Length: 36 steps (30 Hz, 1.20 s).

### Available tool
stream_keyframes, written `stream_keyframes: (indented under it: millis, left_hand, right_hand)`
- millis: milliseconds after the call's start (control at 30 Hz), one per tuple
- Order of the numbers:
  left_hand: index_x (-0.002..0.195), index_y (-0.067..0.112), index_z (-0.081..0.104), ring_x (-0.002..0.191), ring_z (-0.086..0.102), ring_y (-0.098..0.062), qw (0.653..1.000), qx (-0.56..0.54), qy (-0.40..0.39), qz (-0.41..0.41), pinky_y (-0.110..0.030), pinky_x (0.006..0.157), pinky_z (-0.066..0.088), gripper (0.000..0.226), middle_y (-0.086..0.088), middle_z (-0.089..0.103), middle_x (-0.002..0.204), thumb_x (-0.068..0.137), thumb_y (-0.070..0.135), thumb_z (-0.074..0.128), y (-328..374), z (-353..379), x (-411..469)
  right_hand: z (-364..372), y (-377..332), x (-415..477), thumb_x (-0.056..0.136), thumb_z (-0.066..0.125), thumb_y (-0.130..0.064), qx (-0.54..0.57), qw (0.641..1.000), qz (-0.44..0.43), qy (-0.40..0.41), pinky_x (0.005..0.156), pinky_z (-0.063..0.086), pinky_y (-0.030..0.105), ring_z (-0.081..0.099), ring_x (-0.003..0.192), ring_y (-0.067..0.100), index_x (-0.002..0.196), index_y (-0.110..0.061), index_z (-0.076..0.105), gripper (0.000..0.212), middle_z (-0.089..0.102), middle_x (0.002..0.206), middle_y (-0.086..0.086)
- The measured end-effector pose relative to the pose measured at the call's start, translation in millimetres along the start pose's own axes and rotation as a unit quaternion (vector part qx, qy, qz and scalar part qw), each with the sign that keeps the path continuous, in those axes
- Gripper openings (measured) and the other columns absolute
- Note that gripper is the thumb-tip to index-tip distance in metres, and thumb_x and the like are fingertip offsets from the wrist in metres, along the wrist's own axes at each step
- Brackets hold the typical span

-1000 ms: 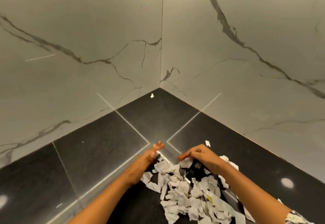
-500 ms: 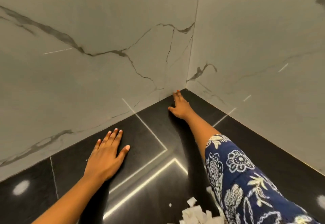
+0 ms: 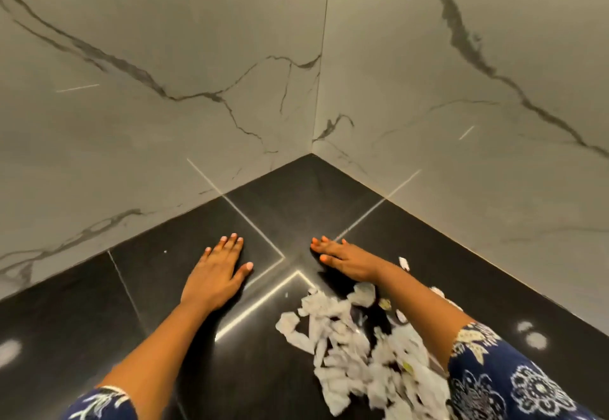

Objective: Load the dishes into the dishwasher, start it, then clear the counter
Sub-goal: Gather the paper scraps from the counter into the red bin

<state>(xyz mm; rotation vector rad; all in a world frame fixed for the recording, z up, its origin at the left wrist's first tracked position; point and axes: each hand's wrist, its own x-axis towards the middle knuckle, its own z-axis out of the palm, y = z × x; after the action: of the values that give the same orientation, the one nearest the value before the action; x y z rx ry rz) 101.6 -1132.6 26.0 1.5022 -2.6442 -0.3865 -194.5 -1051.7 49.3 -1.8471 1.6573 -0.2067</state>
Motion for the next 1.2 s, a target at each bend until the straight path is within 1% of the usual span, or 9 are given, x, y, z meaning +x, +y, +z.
stream_keyframes:
  millis: [133, 233, 333, 433, 500, 567, 700, 833, 1200]
  left_hand:
    - [0.152, 0.023, 0.006, 0.146, -0.003, -0.009, 0.997, -0.027, -0.038, 0.053, -0.033, 0.117, -0.001, 0.115, 0.007, 0.0, 0.159, 0.06, 0.084, -0.022, 58.4, 16.5, -58.4]
    - [0.151, 0.024, 0.001, 0.145, -0.007, -0.007, 0.995, -0.053, -0.047, 0.071, -0.035, 0.117, -0.005, 0.118, 0.008, -0.003, 0.159, 0.055, 0.083, -0.031, 97.2, 31.7, -87.9]
    - [0.15, 0.028, -0.002, 0.144, -0.009, -0.006, 0.991, -0.078, -0.053, 0.095, -0.036, 0.117, -0.008, 0.109, 0.01, -0.005, 0.157, 0.06, 0.083, -0.027, 131.9, 40.6, -107.4]
    - [0.15, 0.031, 0.013, 0.144, 0.0, -0.003, 0.974, -0.175, -0.076, 0.119, -0.031, 0.115, -0.005, 0.109, 0.012, 0.006, 0.157, 0.062, 0.088, -0.018, 155.3, 38.1, -122.6]
    - [0.149, 0.033, 0.016, 0.143, 0.008, -0.006, 0.948, -0.311, -0.027, 0.061, -0.035, 0.116, 0.003, 0.081, 0.01, 0.01, 0.156, 0.083, 0.078, 0.002, 160.6, 32.9, -124.3]
    - [0.15, 0.028, 0.015, 0.144, 0.007, -0.01, 0.926, -0.373, 0.048, -0.04, -0.039, 0.117, 0.008, 0.065, 0.005, 0.007, 0.158, 0.093, 0.06, 0.016, 156.9, 28.1, -113.3]
    - [0.151, 0.02, 0.011, 0.146, 0.002, -0.008, 0.977, -0.21, 0.02, -0.039, -0.035, 0.118, -0.002, 0.078, 0.005, 0.008, 0.159, 0.087, 0.063, 0.007, 156.0, 33.8, -58.8]
    - [0.151, 0.022, 0.015, 0.144, 0.003, -0.004, 0.986, -0.143, -0.021, 0.078, -0.031, 0.117, 0.0, 0.105, 0.008, 0.01, 0.158, 0.071, 0.083, -0.014, 167.7, 37.6, -32.1]
    - [0.15, 0.022, 0.005, 0.134, -0.007, 0.005, 0.974, -0.16, -0.089, 0.134, -0.02, 0.111, -0.005, 0.119, 0.005, 0.002, 0.158, 0.056, 0.087, -0.027, 227.0, 52.1, -141.5]
  right_hand:
    - [28.3, -0.4, -89.8, 0.101, 0.03, -0.038, 0.003, 1.0, 0.002, -0.01, 0.117, -0.004, 0.039, 0.005, 0.138, -0.006, 0.147, -0.026, 0.028, 0.047, 0.017, 0.155, -0.013]
    - [44.2, -2.5, -139.1, 0.101, 0.03, -0.039, -0.022, 1.0, 0.002, -0.01, 0.117, -0.001, 0.039, 0.005, 0.137, -0.005, 0.147, -0.028, 0.027, 0.048, 0.017, 0.155, -0.013]
    - [52.4, -0.3, -167.6, 0.1, 0.031, -0.04, -0.045, 0.999, 0.012, -0.001, 0.119, 0.005, 0.042, 0.013, 0.139, -0.002, 0.144, -0.027, 0.033, 0.046, 0.026, 0.153, -0.01]
    - [45.0, 3.0, -186.6, 0.099, 0.037, -0.038, 0.014, 0.992, 0.038, 0.116, 0.117, 0.019, 0.044, 0.041, 0.131, 0.007, 0.13, -0.024, 0.054, 0.038, 0.05, 0.139, -0.006]
    - [27.6, 12.6, -186.5, 0.099, 0.042, -0.032, 0.044, 0.969, 0.069, 0.232, 0.114, 0.025, 0.04, 0.042, 0.131, 0.013, 0.133, -0.021, 0.052, 0.037, 0.049, 0.14, -0.002]
    - [6.8, 28.8, -174.2, 0.098, 0.044, -0.031, 0.036, 0.957, 0.11, 0.265, 0.113, 0.024, 0.033, 0.031, 0.139, 0.016, 0.14, -0.017, 0.042, 0.044, 0.036, 0.149, 0.002]
    - [-15.2, 56.1, -128.4, 0.1, 0.031, -0.04, 0.06, 0.97, 0.18, 0.151, 0.116, 0.002, 0.037, 0.003, 0.146, 0.015, 0.15, -0.016, 0.014, 0.058, 0.006, 0.158, 0.001]
    - [-14.0, 57.7, -120.3, 0.101, 0.015, -0.043, 0.063, 0.986, 0.144, 0.064, 0.114, -0.014, 0.048, -0.003, 0.145, 0.009, 0.15, -0.023, 0.013, 0.053, 0.002, 0.158, -0.006]
    - [59.3, 26.6, -252.3, 0.1, 0.012, -0.044, 0.058, 0.995, 0.074, -0.028, 0.117, -0.009, 0.037, 0.0, 0.136, -0.007, 0.147, -0.029, 0.019, 0.05, 0.009, 0.155, -0.013]
